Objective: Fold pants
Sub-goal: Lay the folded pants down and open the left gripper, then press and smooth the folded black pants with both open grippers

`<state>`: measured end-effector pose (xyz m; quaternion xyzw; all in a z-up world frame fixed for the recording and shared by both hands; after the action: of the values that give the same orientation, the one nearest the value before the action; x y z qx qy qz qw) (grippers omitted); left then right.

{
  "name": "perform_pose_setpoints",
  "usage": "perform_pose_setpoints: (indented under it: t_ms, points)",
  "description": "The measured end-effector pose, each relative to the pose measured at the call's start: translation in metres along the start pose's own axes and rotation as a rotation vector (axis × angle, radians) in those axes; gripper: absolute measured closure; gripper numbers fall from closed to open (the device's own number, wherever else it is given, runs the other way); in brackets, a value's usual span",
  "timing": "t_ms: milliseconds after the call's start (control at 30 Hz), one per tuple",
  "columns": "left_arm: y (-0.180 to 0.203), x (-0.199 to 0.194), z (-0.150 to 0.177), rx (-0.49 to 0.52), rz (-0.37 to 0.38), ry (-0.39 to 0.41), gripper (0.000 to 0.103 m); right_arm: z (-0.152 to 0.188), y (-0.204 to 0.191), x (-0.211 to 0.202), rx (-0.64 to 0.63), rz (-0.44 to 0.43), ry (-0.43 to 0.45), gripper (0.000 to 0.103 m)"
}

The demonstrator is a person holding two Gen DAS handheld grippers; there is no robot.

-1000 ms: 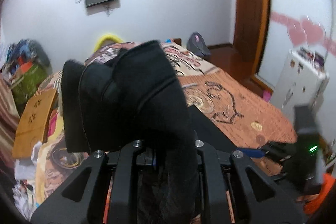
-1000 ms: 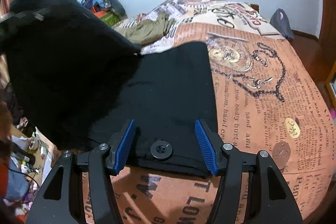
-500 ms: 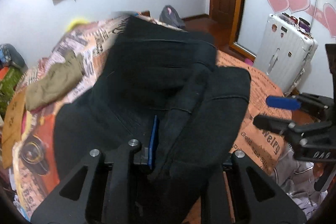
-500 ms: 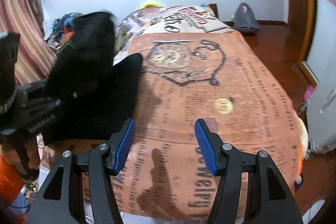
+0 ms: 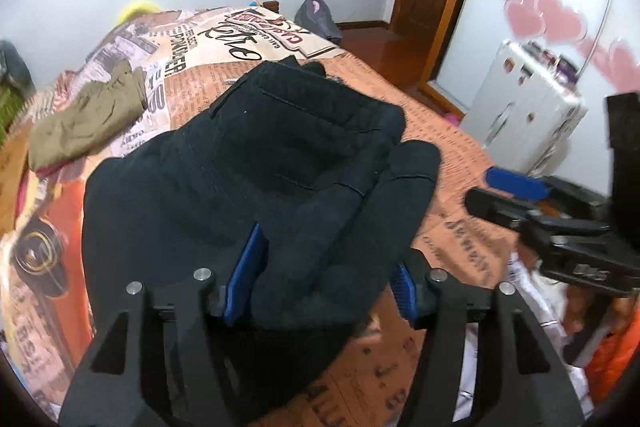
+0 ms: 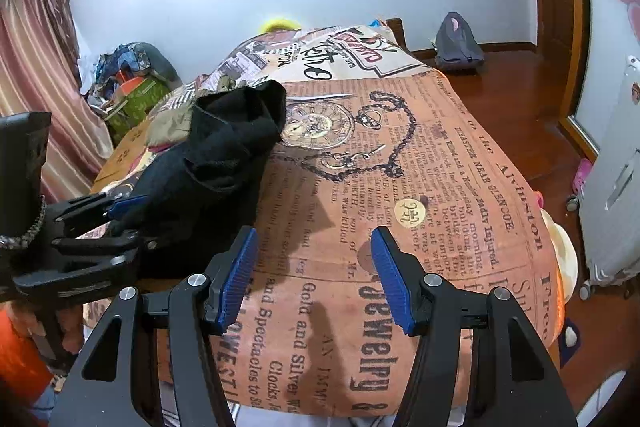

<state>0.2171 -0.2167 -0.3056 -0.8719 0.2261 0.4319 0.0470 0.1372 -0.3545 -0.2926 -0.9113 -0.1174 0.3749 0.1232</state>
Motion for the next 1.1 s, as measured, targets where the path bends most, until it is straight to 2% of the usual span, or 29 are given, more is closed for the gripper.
perform_pose_setpoints:
  t_ms: [133,267,333,467,633,833,1100]
  points:
    - [-0.009,-0.022,0.005,-0.016,0.006,0.018,0.041,0.001,-0.007,0.004,-0.018,-0.004,-0.011,0.048]
    - [-0.033,-0.050,0.010,-0.096,0.055,0.041,0.038,0.005,-0.016,0.008,-0.040,-0.017,-0.028,0.048]
    - [-0.049,-0.065,0.010,-0.126,0.028,0.076,0.034,0.008,-0.022,0.011,-0.050,-0.027,-0.040,0.048]
    - [-0.093,-0.084,0.012,-0.171,-0.100,0.126,0.028,0.015,-0.035,0.020,-0.060,-0.051,-0.072,0.048]
    - [-0.143,-0.065,0.026,-0.248,-0.194,0.063,0.027,0.025,-0.051,0.033,-0.087,-0.072,-0.112,0.048]
    - [-0.158,-0.025,0.059,-0.278,-0.178,-0.041,0.027,0.028,-0.060,0.053,-0.083,-0.094,-0.156,0.048]
    - [-0.154,-0.020,0.072,-0.312,-0.150,-0.019,0.027,0.018,-0.053,0.069,-0.077,-0.086,-0.151,0.048]
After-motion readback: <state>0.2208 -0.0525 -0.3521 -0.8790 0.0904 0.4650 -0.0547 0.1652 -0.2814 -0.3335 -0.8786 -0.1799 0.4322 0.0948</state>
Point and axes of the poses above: each gripper's, at about its wrist camera, not at the fingertips, and x roughly the way its jaws point, y to its right, z to its underside, the point moved 5 cm from there along x, roughly the way its jaws point, and after that the axes turned 1 degree about -x, right-handed, at the moved point
